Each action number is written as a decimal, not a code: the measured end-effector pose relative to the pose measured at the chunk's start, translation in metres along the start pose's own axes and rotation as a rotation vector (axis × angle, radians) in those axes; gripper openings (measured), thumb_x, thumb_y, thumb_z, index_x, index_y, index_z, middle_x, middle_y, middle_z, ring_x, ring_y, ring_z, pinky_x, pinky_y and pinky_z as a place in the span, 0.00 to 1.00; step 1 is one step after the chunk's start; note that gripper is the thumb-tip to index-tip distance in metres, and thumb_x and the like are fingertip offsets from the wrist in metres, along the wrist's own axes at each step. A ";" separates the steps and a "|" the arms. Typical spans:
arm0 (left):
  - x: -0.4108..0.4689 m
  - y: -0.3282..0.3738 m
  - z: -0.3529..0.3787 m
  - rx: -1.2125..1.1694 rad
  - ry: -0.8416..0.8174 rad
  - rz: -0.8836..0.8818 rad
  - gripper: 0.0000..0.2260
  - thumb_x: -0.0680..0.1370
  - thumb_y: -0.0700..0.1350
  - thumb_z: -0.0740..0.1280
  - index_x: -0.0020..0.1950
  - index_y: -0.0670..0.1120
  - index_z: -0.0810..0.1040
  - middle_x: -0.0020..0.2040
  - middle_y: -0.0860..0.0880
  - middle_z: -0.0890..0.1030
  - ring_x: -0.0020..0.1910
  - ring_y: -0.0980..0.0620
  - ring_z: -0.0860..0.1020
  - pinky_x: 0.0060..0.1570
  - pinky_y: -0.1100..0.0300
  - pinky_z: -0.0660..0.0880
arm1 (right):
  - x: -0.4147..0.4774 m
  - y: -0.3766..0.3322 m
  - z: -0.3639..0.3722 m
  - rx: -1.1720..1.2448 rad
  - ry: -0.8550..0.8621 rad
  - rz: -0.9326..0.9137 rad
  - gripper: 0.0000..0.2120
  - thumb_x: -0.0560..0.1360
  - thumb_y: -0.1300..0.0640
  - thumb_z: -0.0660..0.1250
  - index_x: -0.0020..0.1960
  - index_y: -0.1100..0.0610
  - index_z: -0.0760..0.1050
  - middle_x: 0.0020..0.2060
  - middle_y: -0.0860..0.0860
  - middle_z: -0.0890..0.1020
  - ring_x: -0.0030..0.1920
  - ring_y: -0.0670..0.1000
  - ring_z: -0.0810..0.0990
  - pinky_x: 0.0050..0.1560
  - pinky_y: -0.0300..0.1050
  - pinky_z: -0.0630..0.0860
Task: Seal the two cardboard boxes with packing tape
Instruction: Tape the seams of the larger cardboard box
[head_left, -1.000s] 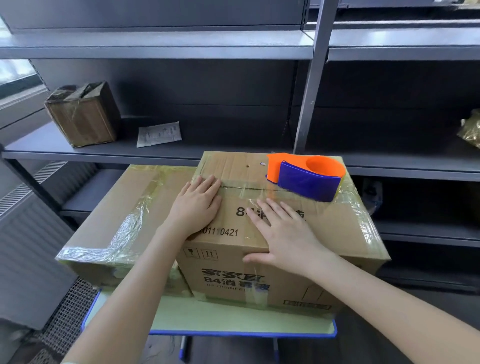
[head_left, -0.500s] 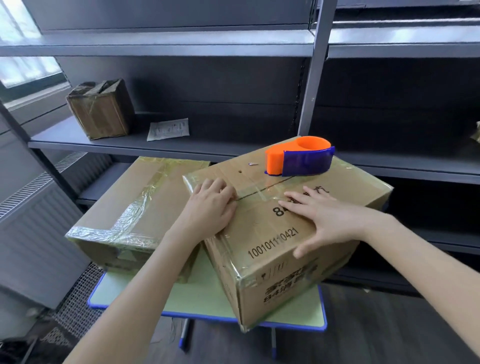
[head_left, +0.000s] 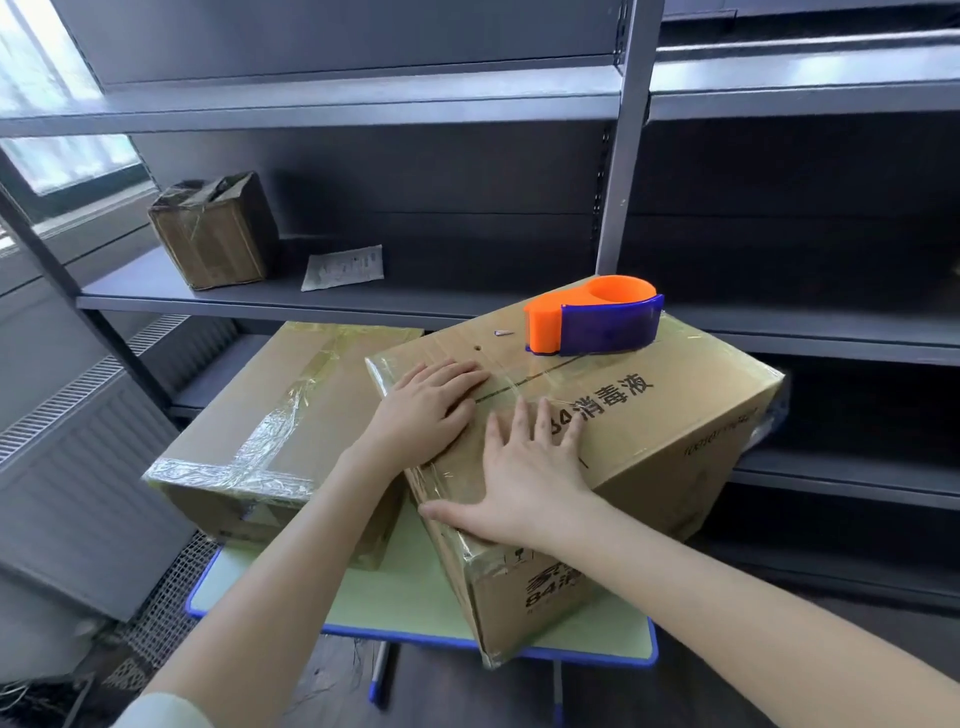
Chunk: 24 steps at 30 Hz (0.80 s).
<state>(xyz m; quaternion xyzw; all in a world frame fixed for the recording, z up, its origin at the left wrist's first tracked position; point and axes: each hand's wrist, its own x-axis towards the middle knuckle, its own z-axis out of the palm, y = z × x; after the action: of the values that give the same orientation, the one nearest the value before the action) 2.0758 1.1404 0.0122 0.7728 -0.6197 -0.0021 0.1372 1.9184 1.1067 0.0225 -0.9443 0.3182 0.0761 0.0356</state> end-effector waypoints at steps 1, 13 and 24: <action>0.000 0.000 0.000 -0.007 0.006 0.002 0.19 0.82 0.49 0.54 0.73 0.56 0.63 0.74 0.57 0.63 0.74 0.55 0.56 0.73 0.57 0.48 | 0.000 -0.003 0.001 -0.004 -0.009 0.011 0.59 0.61 0.19 0.47 0.76 0.59 0.41 0.74 0.66 0.42 0.72 0.69 0.39 0.65 0.73 0.37; -0.033 0.018 -0.008 0.251 -0.030 0.060 0.40 0.69 0.70 0.33 0.76 0.56 0.55 0.71 0.55 0.64 0.68 0.52 0.62 0.66 0.56 0.54 | -0.024 0.054 -0.025 0.038 -0.226 -0.133 0.52 0.64 0.33 0.66 0.75 0.43 0.37 0.74 0.50 0.34 0.73 0.51 0.30 0.72 0.55 0.33; -0.029 0.041 0.000 0.367 0.013 0.189 0.53 0.61 0.79 0.41 0.74 0.43 0.59 0.63 0.45 0.70 0.61 0.45 0.65 0.64 0.51 0.59 | -0.029 0.108 -0.043 0.091 -0.333 -0.006 0.46 0.70 0.51 0.68 0.75 0.41 0.39 0.74 0.42 0.37 0.74 0.47 0.37 0.74 0.50 0.50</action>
<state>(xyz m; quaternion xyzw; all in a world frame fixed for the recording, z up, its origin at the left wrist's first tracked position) 2.0296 1.1601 0.0158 0.7233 -0.6784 0.1289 -0.0023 1.8356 1.0334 0.0682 -0.9170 0.3084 0.2167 0.1308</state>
